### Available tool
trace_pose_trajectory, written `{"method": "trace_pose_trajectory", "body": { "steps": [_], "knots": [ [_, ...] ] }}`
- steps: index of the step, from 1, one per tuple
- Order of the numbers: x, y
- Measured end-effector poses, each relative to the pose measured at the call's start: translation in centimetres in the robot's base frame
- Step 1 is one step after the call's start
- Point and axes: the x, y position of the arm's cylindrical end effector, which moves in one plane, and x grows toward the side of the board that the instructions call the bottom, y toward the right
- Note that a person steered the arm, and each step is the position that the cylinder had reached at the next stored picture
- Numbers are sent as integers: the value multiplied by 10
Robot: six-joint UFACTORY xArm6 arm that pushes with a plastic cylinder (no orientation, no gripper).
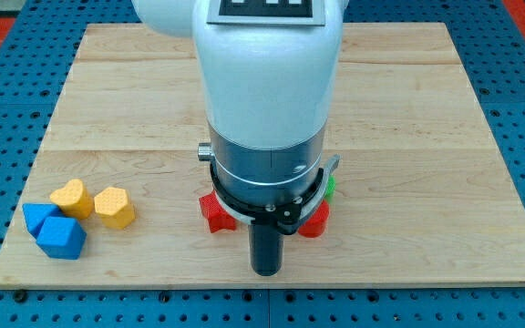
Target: Separate the green star and green circle from each other
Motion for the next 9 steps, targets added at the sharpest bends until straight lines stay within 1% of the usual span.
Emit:
{"method": "trace_pose_trajectory", "body": {
  "steps": [2,3,4,6,7,9],
  "knots": [
    [0,-2],
    [7,8],
    [-4,15],
    [-78,42],
    [-114,42],
    [-131,42]
  ]
}}
